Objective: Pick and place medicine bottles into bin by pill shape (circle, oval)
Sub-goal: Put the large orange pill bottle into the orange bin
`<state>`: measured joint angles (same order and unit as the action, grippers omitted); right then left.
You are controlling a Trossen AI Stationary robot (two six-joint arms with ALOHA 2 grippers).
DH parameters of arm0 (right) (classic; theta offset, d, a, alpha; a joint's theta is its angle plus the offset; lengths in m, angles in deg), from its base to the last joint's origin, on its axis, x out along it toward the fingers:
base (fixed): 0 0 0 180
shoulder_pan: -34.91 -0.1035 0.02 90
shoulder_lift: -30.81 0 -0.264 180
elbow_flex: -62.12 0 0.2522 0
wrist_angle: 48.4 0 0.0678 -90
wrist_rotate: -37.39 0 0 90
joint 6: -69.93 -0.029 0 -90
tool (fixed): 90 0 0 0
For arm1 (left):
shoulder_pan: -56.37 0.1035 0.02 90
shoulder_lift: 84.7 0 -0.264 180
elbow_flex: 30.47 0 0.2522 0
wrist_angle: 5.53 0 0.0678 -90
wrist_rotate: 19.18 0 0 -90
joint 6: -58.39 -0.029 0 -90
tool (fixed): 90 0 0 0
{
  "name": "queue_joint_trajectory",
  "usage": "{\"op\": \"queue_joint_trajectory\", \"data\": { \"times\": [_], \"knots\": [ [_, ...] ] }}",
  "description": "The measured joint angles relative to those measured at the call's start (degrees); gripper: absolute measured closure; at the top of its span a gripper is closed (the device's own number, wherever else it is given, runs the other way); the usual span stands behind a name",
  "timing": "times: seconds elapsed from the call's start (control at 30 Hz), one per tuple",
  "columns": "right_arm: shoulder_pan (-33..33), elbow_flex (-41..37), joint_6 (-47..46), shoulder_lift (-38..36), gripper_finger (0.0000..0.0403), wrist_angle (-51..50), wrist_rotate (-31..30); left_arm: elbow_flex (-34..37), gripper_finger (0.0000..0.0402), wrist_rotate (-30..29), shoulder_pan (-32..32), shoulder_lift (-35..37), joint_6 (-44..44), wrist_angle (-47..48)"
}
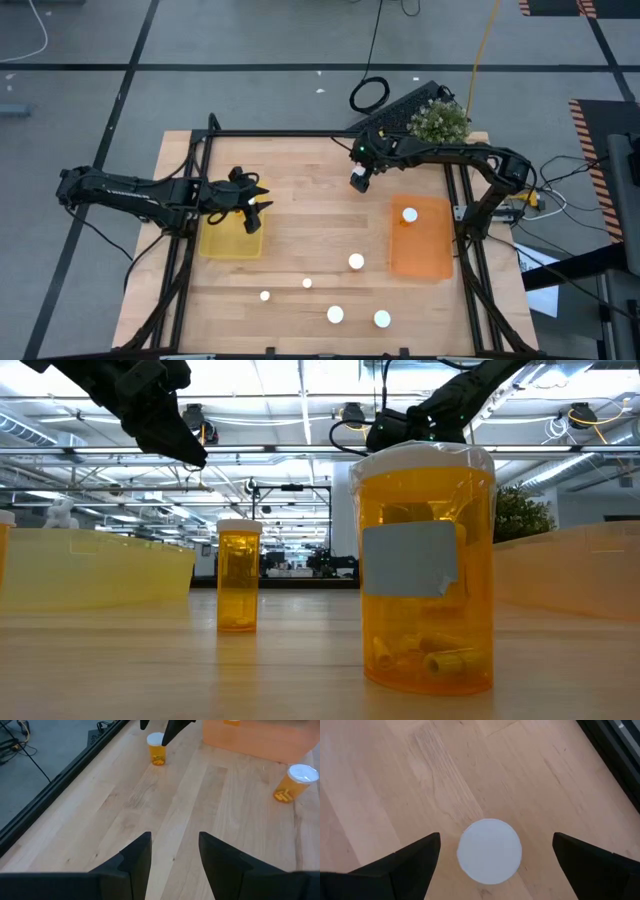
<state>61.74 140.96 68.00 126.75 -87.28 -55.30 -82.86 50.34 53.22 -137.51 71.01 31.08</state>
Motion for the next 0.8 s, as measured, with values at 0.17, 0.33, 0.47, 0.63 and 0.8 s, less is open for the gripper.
{"op": "queue_joint_trajectory", "data": {
  "times": [0.17,0.33,0.47,0.63,0.8],
  "knots": [
    [0.0,0.0,0.8,0.0,0.003,0.0,-0.1,0.0,0.0234,0.0,0.0,0.0,0.0,0.0],
    [0.0,-0.2,1.1,0.0,0.0056,0.2,-0.2,0.0,0.0234,0.0,0.0,0.0,0.0,0.0],
    [0.0,-1.4,1.2,0.0,0.0081,1.2,-0.2,0.0,0.0234,0.0,0.0,0.0,0.0,0.0],
    [0.1,-2.4,1.3,0.0,0.0091,2.4,-0.5,0.0,0.0234,0.0,0.0,0.0,-0.1,0.0],
    [0.1,-2.4,1.2,0.0,0.0092,3.7,-0.5,0.0,0.0234,0.0,0.0,0.0,-0.3,0.0]
  ]
}}
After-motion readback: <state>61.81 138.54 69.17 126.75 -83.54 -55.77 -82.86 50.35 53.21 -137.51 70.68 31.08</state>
